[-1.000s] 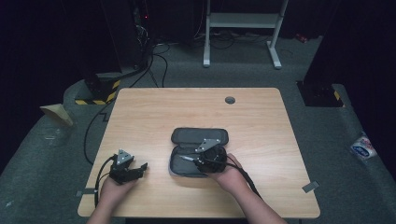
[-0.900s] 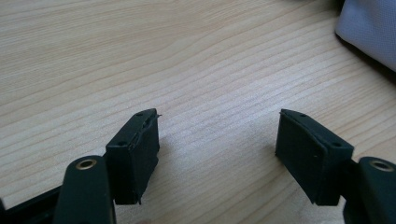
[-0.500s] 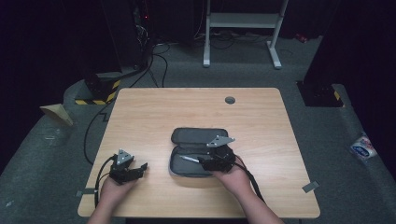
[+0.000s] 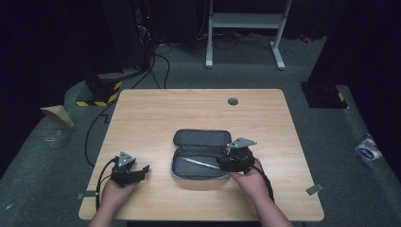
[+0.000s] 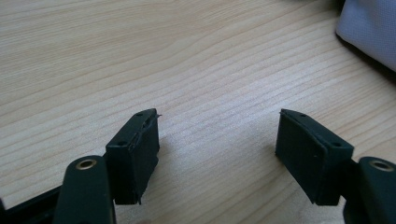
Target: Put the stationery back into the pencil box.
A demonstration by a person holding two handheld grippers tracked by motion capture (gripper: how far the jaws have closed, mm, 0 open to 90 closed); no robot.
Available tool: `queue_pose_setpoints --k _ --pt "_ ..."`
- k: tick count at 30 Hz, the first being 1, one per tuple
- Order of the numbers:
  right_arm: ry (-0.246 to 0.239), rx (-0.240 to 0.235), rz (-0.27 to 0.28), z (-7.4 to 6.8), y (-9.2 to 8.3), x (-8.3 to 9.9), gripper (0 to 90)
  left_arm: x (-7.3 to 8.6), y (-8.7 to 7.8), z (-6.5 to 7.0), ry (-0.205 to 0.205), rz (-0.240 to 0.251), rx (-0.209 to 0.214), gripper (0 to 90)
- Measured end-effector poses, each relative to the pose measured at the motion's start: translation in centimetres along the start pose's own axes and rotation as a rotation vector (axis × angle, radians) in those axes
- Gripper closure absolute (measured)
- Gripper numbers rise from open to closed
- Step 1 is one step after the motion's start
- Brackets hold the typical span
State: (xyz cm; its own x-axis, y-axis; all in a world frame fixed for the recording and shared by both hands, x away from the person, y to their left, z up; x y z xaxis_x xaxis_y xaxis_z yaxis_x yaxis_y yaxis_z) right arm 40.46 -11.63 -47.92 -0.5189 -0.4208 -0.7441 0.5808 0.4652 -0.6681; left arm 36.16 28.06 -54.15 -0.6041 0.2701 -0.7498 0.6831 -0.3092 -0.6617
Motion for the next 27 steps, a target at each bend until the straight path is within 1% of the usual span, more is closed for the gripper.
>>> queue_pose_setpoints --k 4,10,16,17,20,23,24,27 --pt "0.032 0.019 0.012 1.1 -0.8 0.6 25.9 0.0 0.0 0.0 -0.004 0.002 0.001 30.4" --pt "0.059 0.044 0.022 2.6 -1.6 1.5 26.1 0.0 0.0 0.1 -0.007 0.004 -0.001 30.4" --pt "0.089 0.082 0.029 4.2 -2.5 2.6 25.6 0.0 0.0 0.1 -0.008 0.004 -0.002 30.4" --pt "0.094 0.094 0.029 4.6 -2.6 2.9 25.4 0.0 0.0 0.1 -0.008 0.003 -0.001 30.4" --pt "0.11 0.111 0.025 5.4 -3.0 3.6 24.3 0.0 0.0 0.1 -0.008 0.003 -0.001 30.4" --pt "0.132 0.142 0.018 6.3 -3.3 4.6 22.5 0.0 0.0 0.1 -0.009 0.004 -0.003 30.4" --pt "0.13 0.152 0.016 6.6 -3.3 4.8 22.0 0.0 0.0 0.1 -0.009 0.004 -0.003 30.4" --pt "0.15 0.178 -0.002 7.4 -3.4 5.7 20.5 0.0 0.0 0.1 -0.008 0.004 -0.003 30.4"
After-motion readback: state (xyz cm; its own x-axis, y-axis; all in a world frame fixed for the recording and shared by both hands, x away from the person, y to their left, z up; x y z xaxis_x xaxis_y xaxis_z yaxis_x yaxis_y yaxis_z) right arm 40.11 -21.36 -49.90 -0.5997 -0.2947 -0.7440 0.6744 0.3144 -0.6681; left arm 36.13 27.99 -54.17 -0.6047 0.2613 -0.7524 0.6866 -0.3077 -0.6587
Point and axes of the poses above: each handheld gripper's, and its own axes: y roughly forward along the jaws, x roughly out of its underside, z roughly to its right, the point moved 2 cm from there along y, roughly forward along the jaws, and after that the axes turned 1 degree about x, right-handed, at the moved point
